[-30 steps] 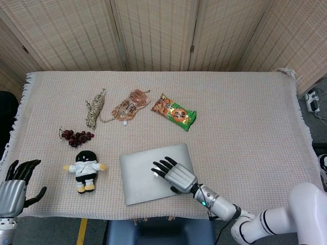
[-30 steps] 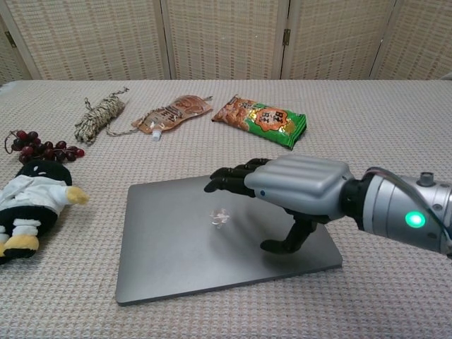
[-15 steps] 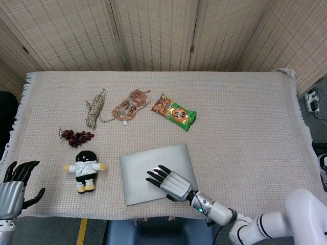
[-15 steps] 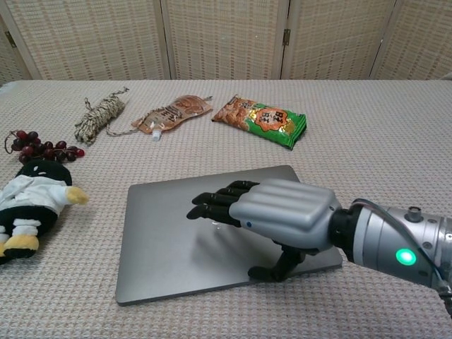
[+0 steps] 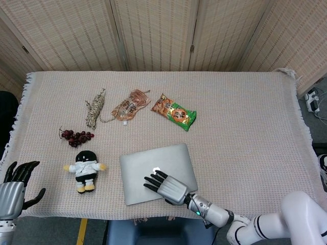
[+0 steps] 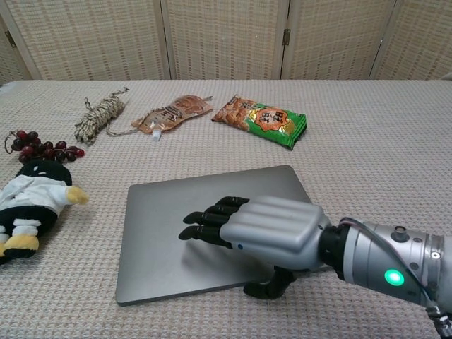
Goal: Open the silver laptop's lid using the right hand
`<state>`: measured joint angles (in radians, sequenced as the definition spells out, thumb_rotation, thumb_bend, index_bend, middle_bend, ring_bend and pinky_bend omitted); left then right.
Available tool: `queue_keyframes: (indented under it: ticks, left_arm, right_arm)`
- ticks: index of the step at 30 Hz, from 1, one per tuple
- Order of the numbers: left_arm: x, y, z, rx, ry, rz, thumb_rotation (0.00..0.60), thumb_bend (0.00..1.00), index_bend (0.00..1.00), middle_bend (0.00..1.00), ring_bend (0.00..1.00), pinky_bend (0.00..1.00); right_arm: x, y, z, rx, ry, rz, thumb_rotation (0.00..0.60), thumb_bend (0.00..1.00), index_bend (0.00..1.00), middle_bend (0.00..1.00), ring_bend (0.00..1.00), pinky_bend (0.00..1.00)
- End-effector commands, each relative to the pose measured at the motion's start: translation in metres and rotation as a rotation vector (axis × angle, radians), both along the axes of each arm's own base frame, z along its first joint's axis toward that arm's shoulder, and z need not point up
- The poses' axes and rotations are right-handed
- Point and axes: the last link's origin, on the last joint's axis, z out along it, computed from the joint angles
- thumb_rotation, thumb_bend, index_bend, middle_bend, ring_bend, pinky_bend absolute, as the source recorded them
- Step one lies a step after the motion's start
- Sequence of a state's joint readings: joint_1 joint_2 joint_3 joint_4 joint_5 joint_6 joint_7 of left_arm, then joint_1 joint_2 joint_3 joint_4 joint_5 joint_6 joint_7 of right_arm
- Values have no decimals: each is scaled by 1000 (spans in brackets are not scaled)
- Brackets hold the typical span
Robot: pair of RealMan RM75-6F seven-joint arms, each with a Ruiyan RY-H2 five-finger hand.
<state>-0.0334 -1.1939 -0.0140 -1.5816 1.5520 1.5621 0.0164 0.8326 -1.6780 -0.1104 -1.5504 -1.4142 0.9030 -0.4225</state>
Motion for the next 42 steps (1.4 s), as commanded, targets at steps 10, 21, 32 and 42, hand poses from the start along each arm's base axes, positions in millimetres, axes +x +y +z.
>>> queue_keyframes:
  ticks: [10, 21, 32, 42]
  left_arm:
    - [-3, 0, 0, 0, -1, 9, 600, 340, 176, 194, 162, 0]
    - [-5, 0, 0, 0, 0, 10, 600, 340, 176, 194, 162, 0]
    - [-7, 0, 0, -4, 1, 18, 600, 340, 175, 194, 161, 0]
    - [-9, -1, 0, -5, -2, 23, 600, 340, 175, 194, 161, 0]
  right_arm:
    - [6, -4, -9, -18, 22, 19, 600, 377, 0, 0, 0, 0]
    - [9, -8, -8, -29, 22, 11, 600, 377, 0, 0, 0, 0]
    - [12, -10, -11, -39, 33, 22, 600, 376, 0, 0, 0, 0]
    - [15, -12, -14, -51, 36, 31, 600, 453, 0, 0, 0, 0]
